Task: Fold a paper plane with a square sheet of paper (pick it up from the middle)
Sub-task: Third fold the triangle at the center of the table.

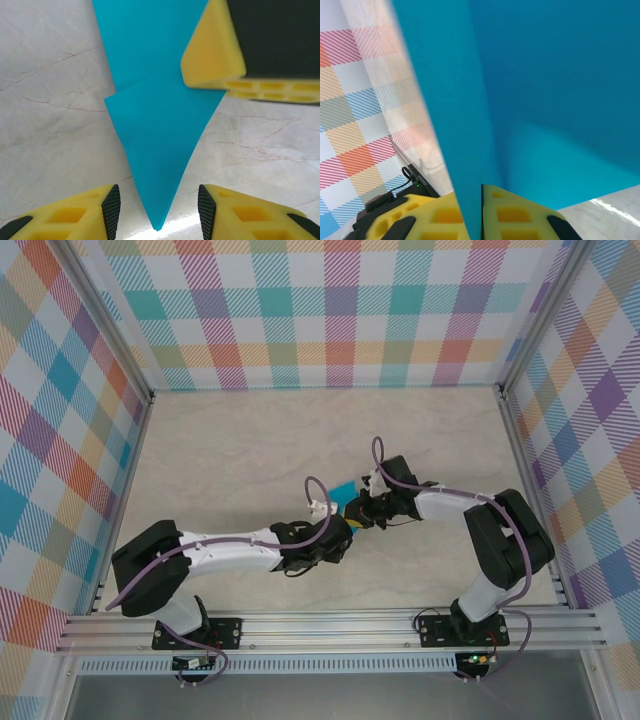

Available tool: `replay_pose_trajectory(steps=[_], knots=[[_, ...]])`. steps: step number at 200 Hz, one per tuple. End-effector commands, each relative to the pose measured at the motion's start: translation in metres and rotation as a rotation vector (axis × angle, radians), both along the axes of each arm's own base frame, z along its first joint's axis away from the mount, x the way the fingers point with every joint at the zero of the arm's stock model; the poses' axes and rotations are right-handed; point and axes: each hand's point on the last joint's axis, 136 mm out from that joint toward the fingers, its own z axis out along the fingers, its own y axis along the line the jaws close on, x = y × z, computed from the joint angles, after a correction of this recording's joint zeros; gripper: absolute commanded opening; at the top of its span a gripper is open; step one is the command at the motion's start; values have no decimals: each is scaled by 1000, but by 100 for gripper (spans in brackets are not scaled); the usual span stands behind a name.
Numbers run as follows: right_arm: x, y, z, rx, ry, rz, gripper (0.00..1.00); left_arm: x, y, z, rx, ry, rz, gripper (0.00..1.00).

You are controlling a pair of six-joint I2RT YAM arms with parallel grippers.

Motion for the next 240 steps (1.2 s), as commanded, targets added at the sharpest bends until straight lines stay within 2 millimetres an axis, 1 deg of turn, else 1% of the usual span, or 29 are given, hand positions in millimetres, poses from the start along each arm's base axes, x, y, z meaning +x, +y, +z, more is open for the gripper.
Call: replay_pose_trajectory(steps=[1,30,59,73,106,126,154,188,200,220,240], knots=[[1,-1,10,-13,-14,-4,12,5,1,-3,123,-61,18,47],[-1,-3,8,-30,-8,6,17,8,-2,-10,228,-101,46,45],[0,-3,8,-41,-15,18,22,10,-6,-7,280,-146,65,41],[1,-4,9,-50,-20,19,24,11,-6,-4,300,-168,77,38],[4,-3,12,-51,-26,24,24,9,-2,-9,314,-165,91,30],[5,-5,11,-61,-24,20,24,8,-1,-13,313,-155,96,28],[8,-7,8,-71,-17,13,21,5,-7,-19,294,-133,78,28],[11,-7,6,-66,-9,11,17,2,-14,-28,281,-103,52,35],[12,-6,6,-59,-7,13,16,2,-12,-30,280,-101,58,37],[14,-4,8,-51,-6,17,14,2,-12,-32,276,-102,60,38],[15,-4,8,-51,-5,15,13,0,-18,-33,266,-90,35,40]])
